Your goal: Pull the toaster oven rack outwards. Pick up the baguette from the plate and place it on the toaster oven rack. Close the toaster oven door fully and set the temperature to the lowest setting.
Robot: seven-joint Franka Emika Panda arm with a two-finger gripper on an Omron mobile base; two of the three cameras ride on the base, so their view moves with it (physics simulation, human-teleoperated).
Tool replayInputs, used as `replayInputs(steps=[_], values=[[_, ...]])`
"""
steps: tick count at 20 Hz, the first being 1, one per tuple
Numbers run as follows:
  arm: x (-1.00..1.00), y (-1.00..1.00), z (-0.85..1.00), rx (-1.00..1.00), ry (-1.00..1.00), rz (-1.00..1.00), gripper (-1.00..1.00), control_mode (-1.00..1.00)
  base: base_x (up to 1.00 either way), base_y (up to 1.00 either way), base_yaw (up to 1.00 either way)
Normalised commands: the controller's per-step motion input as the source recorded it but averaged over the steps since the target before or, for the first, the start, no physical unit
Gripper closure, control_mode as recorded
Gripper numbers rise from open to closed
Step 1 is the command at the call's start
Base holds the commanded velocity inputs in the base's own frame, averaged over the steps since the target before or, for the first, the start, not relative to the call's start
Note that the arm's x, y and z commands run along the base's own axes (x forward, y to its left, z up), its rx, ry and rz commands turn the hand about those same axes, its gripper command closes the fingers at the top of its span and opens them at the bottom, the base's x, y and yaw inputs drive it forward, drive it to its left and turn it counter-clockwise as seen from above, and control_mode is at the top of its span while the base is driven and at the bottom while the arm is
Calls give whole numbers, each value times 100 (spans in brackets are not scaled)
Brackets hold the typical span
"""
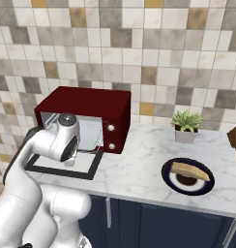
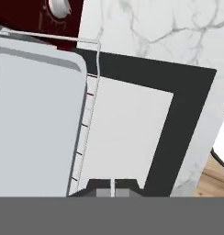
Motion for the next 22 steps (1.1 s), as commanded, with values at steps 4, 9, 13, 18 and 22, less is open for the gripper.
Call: replayInputs(steps=[4,9,13,18,22], values=[[-88,-65,100,3,32,0,100,-100,0,0,0],[-33,-72,64,0,17,4,100,-100,0,0,0],[1,-82,14,-2,12,11,100,-100,0,0,0],[0,-83,3,-5,13,9,100,-100,0,0,0],[1,-59,-7,-12,6,1,100,-100,0,0,0]])
